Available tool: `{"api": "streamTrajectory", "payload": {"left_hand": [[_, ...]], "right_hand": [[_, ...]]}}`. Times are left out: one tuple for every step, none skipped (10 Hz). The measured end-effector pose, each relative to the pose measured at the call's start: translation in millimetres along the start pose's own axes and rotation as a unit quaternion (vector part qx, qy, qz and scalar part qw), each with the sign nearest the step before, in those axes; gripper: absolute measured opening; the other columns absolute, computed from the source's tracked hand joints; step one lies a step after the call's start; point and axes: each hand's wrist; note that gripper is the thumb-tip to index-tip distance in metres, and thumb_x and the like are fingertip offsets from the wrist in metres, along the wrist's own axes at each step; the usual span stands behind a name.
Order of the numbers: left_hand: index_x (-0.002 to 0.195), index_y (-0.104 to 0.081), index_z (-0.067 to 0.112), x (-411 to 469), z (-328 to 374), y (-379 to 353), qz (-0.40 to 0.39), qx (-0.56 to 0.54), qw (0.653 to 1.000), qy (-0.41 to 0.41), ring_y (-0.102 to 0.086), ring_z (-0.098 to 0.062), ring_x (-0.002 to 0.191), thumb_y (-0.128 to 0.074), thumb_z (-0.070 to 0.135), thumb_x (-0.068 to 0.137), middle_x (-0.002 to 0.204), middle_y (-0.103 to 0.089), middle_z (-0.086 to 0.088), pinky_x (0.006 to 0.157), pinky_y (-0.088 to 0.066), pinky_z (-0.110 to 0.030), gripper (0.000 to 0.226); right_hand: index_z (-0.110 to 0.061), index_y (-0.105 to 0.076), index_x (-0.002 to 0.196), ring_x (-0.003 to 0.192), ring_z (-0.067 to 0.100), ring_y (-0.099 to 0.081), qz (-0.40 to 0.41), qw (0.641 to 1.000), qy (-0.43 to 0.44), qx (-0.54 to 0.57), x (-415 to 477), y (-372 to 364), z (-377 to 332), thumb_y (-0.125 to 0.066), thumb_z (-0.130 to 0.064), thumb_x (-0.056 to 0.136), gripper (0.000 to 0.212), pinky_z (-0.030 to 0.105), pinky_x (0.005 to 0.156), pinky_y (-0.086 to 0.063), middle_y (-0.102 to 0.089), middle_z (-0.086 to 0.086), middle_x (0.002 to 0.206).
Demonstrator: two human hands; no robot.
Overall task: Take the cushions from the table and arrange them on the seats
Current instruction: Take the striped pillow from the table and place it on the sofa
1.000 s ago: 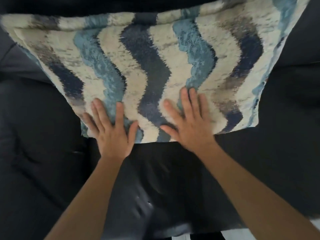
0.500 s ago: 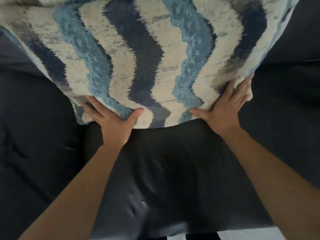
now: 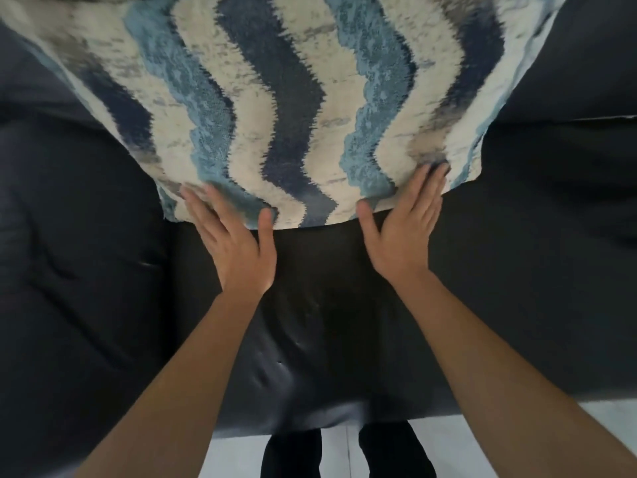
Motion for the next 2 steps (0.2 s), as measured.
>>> {"api": "streamTrajectory", "payload": {"left_hand": [[0.163, -0.02, 0.014, 6.7, 38.7, 26.3, -0.008, 0.03, 0.994, -0.1, -0.005, -0.047, 0.157, -0.037, 0.045, 0.109, 0.168, -0.005, -0.031, 0.127, -0.008, -0.054, 0.065], [0.164, -0.02, 0.027, 13.1, 65.7, 59.4, -0.097, 0.01, 0.995, -0.034, 0.003, -0.038, 0.159, -0.023, 0.054, 0.107, 0.172, 0.0, -0.02, 0.128, -0.003, -0.053, 0.063]], "right_hand": [[-0.014, -0.01, 0.163, 0.155, 0.05, 0.0, 0.004, 0.995, 0.1, 0.011, -4.9, 26.2, -45.3, -0.046, -0.053, 0.104, 0.079, 0.056, 0.124, -0.007, 0.002, 0.03, 0.167], [-0.018, -0.007, 0.164, 0.157, 0.043, -0.002, -0.046, 0.996, 0.079, 0.019, -6.2, 56.9, -69.1, -0.038, -0.055, 0.105, 0.076, 0.056, 0.124, -0.014, 0.003, 0.024, 0.169]]}}
Point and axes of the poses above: each hand's wrist, its own x-axis towards the middle knuckle, its own y-axis out of the back of the hand, z = x × y
